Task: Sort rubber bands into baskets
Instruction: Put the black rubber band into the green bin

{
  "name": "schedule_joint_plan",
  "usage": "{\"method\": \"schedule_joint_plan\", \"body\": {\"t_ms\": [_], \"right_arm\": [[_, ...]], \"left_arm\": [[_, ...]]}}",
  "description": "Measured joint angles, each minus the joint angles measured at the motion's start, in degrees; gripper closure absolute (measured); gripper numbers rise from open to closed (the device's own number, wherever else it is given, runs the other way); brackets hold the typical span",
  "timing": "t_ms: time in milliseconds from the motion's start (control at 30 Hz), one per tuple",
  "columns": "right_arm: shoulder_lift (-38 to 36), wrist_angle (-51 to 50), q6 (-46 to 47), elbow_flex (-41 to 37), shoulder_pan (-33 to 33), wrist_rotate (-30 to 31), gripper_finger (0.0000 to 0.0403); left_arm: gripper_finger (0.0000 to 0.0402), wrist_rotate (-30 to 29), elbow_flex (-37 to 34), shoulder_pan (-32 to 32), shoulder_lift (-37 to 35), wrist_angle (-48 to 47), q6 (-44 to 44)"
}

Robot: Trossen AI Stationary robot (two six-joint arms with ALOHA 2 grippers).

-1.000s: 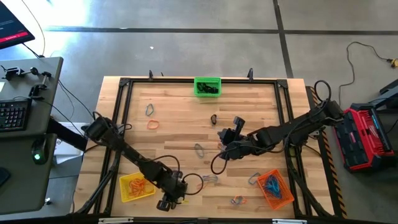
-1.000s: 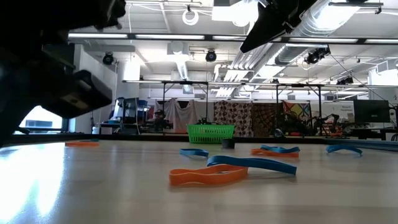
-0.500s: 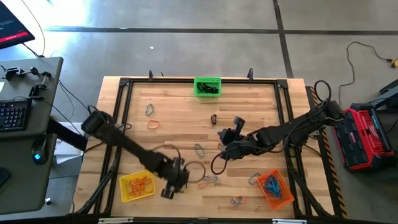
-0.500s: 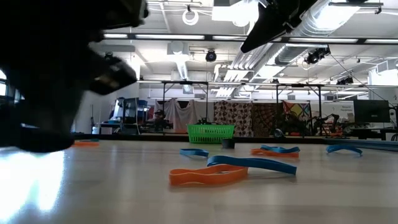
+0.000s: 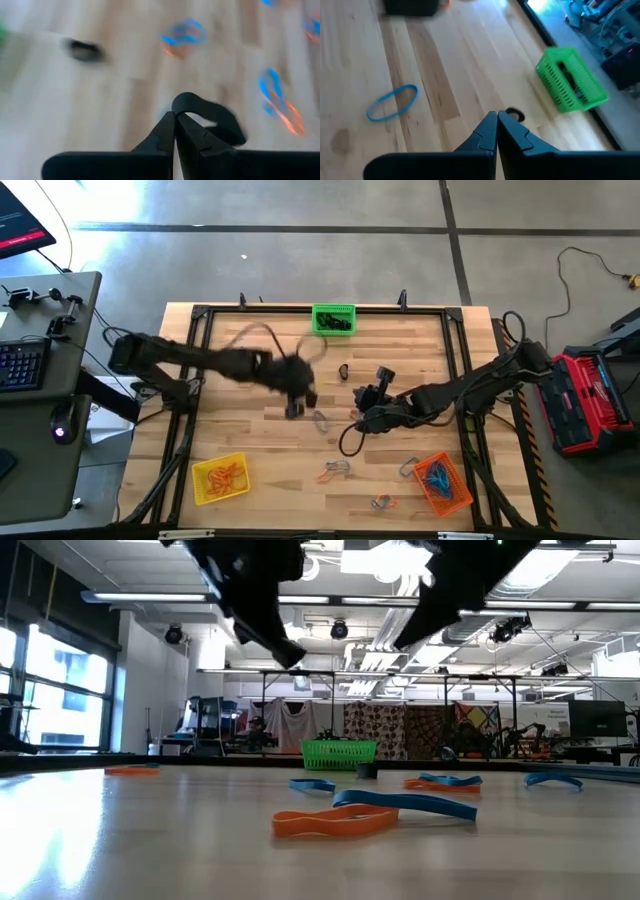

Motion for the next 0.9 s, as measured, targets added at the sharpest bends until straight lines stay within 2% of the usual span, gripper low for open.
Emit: {"method": "schedule_joint_plan", "body": {"t_ms": [133,300,567,900], "right_arm": [[-0.25,9.35,-0.38,-6.66,-2.39,-3.13,0.0403],[-0.25,20.56,-2.02,-12.52,-5.57,-6.41,0.0403],[-0.34,21.2,-3.73,-11.96,-8.72,-6.83,0.0403],[-0.34,21.47,-3.89,-11.55,-10.69,-6.88,0.0403]], "left_arm": [[0.0401,0.54,0.02,8.99,-2.39,3.38,3.5],[0.0401,6.59,3.5,19.92,-0.59,4.43,9.14],[0.0401,12.3,12.86,32.14,9.64,3.32,17.94],[0.0401,13.05,28.37,39.93,26.08,0.23,24.06]]}}
